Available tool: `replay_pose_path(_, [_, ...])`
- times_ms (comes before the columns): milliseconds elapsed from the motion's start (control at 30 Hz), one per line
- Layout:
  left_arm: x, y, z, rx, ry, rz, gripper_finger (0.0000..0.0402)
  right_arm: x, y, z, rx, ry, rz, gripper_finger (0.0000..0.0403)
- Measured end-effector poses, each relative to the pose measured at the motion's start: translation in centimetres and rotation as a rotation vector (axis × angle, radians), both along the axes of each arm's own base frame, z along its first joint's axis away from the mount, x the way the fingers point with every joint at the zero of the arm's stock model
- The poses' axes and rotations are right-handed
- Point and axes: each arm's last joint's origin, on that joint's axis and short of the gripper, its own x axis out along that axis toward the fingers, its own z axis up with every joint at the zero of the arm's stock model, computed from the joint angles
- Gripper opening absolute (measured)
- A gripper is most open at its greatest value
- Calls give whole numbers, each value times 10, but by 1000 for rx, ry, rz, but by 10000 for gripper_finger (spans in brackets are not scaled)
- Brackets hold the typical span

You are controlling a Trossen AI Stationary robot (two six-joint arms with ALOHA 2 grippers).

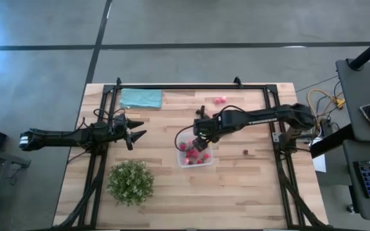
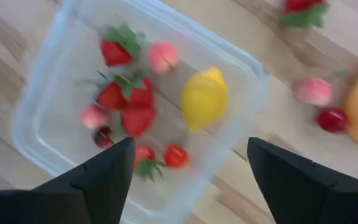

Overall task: Pick and placing Produce into tupperware
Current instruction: Put the cherry into the transparent container

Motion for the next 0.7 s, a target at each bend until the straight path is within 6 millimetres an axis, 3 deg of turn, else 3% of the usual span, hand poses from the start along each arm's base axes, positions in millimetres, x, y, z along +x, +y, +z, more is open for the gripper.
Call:
replay_pose_path(300, [0,0,0,0,0,0,233,-23,2,3,-4,175,66,289])
replay_pose_path(533, [0,0,0,0,-1,0,233,-26,5,2,11,203,-40,275])
replay_pose_path(700, [0,0,0,0,-1,0,233,-37,9,1,78,323,-49,269])
